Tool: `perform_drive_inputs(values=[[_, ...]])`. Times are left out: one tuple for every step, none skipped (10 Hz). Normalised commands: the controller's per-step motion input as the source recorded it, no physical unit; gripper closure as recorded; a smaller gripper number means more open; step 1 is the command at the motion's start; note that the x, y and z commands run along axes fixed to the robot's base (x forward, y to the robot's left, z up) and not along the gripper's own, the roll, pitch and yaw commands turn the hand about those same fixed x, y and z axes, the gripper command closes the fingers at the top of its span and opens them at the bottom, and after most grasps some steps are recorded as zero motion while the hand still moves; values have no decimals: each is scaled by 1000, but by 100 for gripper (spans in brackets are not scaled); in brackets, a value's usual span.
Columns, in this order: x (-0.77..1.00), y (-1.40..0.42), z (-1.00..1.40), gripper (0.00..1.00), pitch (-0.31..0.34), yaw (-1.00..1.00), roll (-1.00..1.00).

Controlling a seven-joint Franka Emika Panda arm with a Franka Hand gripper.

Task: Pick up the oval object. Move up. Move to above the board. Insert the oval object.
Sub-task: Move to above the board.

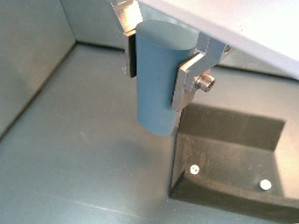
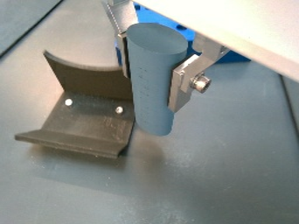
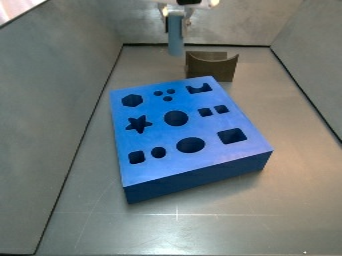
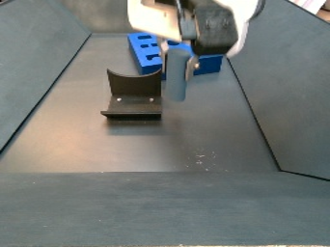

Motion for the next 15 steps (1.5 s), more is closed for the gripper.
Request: perform_drive_inputs(values=[[239,-148,1000,100,-36,-115,50],[241,-150,1000,100,-20,-108,47],[222,-139,1000,100,36,-78,44],[209,-126,1000,100,79,-46,41],[201,-118,1000,100,101,-26,40],[195,-113,1000,100,106,-14,41],[176,-102,1000,100,105,9,44],[167,-96,1000,100,105,18,44],[152,-89,1000,100,104,26,44],[136,-82,1000,100,106,30,43],[112,-65,943,100,105,35,42],[73,-45,708,100,102,34,40],[51,-31,532,100,103,31,38],[42,-23,417,100,102,31,36],[34,-16,185,100,102,32,32]])
